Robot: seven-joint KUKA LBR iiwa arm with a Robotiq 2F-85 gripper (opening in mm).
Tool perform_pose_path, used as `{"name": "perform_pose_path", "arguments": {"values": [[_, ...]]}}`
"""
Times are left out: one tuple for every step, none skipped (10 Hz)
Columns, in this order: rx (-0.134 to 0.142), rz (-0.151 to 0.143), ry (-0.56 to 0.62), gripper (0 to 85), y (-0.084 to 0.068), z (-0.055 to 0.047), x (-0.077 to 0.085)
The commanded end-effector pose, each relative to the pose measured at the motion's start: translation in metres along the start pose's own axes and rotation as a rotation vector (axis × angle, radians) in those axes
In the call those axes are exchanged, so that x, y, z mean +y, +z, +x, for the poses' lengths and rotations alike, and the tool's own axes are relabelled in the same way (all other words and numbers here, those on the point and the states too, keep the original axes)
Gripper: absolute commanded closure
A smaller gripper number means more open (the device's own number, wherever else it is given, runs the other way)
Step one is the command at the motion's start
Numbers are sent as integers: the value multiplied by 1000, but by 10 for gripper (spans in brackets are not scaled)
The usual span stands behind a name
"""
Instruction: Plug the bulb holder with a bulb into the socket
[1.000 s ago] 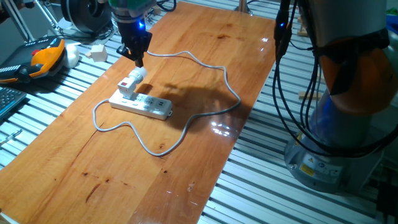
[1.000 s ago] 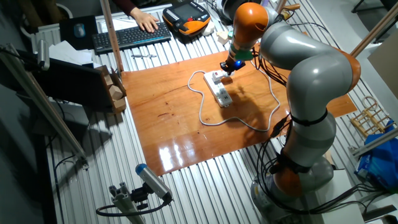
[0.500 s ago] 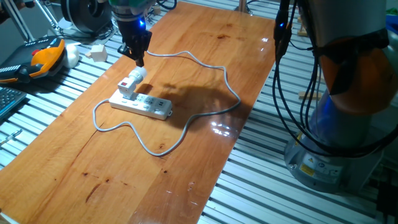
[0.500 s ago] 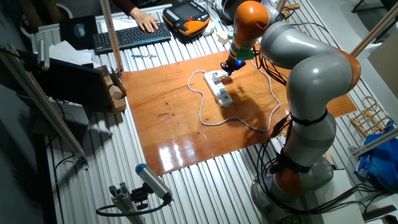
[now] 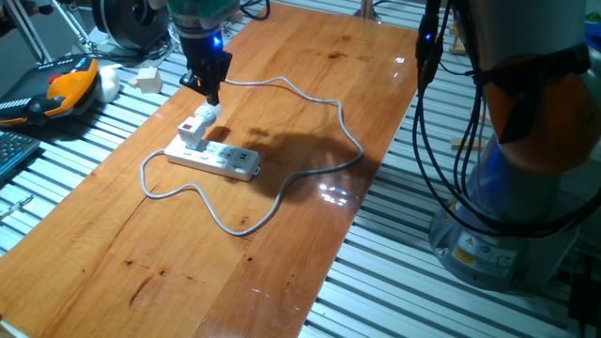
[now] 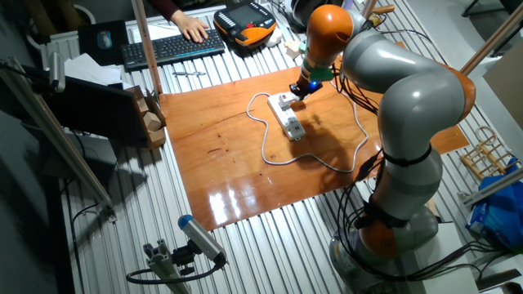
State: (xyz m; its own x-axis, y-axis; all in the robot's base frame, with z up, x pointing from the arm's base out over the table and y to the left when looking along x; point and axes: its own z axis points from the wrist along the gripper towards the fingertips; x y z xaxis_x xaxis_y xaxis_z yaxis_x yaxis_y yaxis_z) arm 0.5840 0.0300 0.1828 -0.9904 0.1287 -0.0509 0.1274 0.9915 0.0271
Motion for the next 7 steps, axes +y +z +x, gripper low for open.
{"name": "perform_pose_path", "arguments": {"values": [[3, -9, 5, 850, 1, 0, 1], [1, -10, 12, 850, 2, 1, 2], [-9, -6, 11, 850, 2, 0, 2], [-15, -3, 11, 850, 0, 1, 2], [-9, -4, 8, 850, -5, 2, 0], [-2, -9, 4, 850, -7, 2, -1], [-2, -12, 4, 850, -6, 2, 0]]}}
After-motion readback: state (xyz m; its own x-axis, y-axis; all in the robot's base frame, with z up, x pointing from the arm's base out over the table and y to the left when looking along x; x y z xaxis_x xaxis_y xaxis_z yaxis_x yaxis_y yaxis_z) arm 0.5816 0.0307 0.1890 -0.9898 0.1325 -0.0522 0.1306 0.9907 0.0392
